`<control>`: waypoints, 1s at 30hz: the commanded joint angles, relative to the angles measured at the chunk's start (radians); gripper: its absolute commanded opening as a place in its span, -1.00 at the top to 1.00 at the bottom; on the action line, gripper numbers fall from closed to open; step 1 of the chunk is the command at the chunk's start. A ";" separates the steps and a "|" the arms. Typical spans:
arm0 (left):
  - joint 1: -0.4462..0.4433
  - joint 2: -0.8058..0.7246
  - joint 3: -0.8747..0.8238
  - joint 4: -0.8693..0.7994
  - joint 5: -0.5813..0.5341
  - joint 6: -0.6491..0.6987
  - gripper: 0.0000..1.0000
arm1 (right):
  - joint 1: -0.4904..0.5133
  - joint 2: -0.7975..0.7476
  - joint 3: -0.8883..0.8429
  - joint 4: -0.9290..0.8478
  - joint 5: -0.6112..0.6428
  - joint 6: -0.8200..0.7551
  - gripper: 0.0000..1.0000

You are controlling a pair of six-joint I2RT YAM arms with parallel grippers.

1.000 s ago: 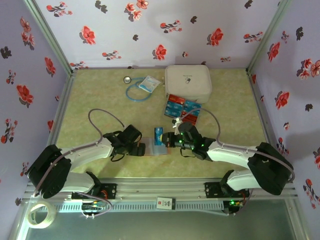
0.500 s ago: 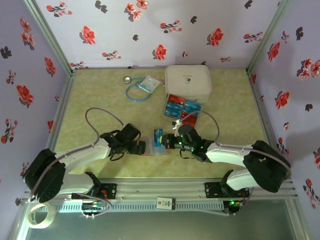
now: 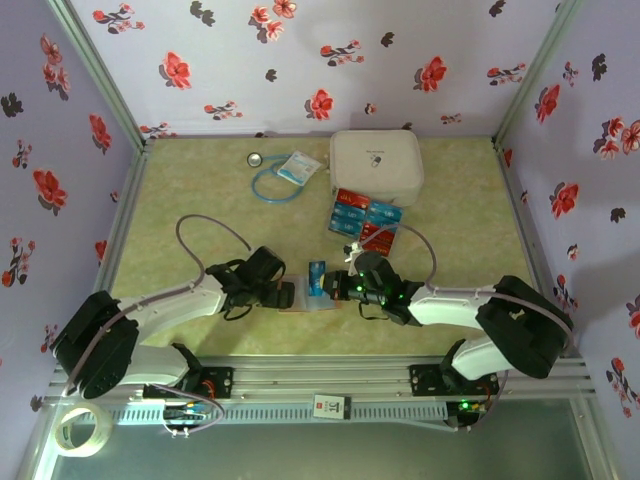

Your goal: Put the credit cards into the card holder

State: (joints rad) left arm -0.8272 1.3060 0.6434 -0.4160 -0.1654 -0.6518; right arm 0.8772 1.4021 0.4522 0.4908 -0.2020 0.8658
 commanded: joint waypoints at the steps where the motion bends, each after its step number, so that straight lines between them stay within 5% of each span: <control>1: -0.007 0.022 -0.026 0.018 -0.013 -0.011 -0.99 | 0.007 0.009 -0.015 0.041 0.026 0.010 1.00; 30: -0.007 0.052 -0.054 0.015 -0.040 -0.010 -0.99 | 0.011 0.135 -0.025 0.195 -0.009 0.044 1.00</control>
State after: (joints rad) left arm -0.8295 1.3491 0.6025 -0.3969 -0.1768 -0.6518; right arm 0.8783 1.5208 0.4419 0.6342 -0.2073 0.8955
